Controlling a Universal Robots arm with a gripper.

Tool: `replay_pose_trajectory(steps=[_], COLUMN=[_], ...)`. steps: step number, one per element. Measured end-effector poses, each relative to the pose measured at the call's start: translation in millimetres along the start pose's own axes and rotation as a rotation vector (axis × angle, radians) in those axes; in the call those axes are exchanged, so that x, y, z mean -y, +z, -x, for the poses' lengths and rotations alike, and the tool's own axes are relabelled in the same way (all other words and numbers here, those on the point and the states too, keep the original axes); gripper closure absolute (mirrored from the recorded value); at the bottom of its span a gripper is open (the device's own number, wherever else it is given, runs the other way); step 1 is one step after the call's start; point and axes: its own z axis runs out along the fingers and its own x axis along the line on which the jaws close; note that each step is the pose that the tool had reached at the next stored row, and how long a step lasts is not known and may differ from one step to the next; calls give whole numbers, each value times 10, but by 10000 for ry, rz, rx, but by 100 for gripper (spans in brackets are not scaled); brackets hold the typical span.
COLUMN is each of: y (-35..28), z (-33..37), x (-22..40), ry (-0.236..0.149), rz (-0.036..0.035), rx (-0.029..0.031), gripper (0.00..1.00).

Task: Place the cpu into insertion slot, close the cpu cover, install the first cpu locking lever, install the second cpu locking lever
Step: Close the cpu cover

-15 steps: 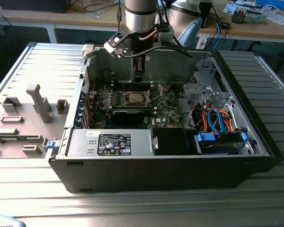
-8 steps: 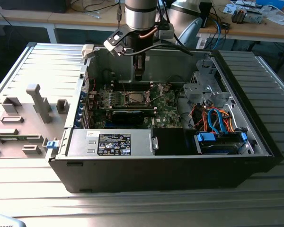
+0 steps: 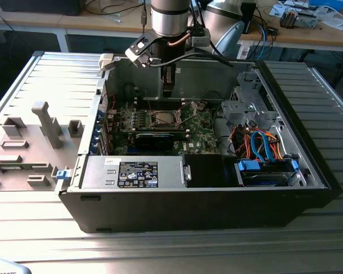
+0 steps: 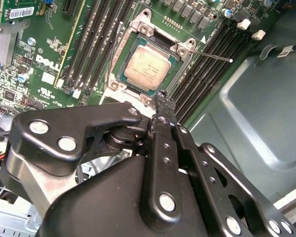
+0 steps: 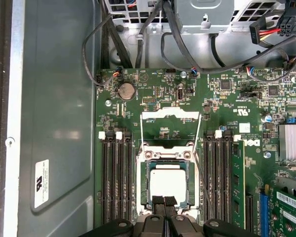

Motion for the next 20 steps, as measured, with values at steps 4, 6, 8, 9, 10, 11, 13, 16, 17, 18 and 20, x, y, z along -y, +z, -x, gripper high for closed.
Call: replay_pose_trajectory(steps=[4,6,8,9,10,11,13,16,17,18,20], y=[0,1,2,2,3,5,6,10,11,12,13], z=[33,41,46,50,52,54,56,57,57,57,58], x=[-10,-36,-63,-85,-101,-139,-176,-244,-259,-281,-312], ry=[1,1,2,1,2,0,1,0,1,1,1], rz=[1,1,0,-2,-3,-4,-4,-4,-4,-4,-5], rx=[-1,-2,0,0,0,-1,-1,-1,-1,-1,0], gripper=[89,89,89,89,89,89,89,89,89,89,89])
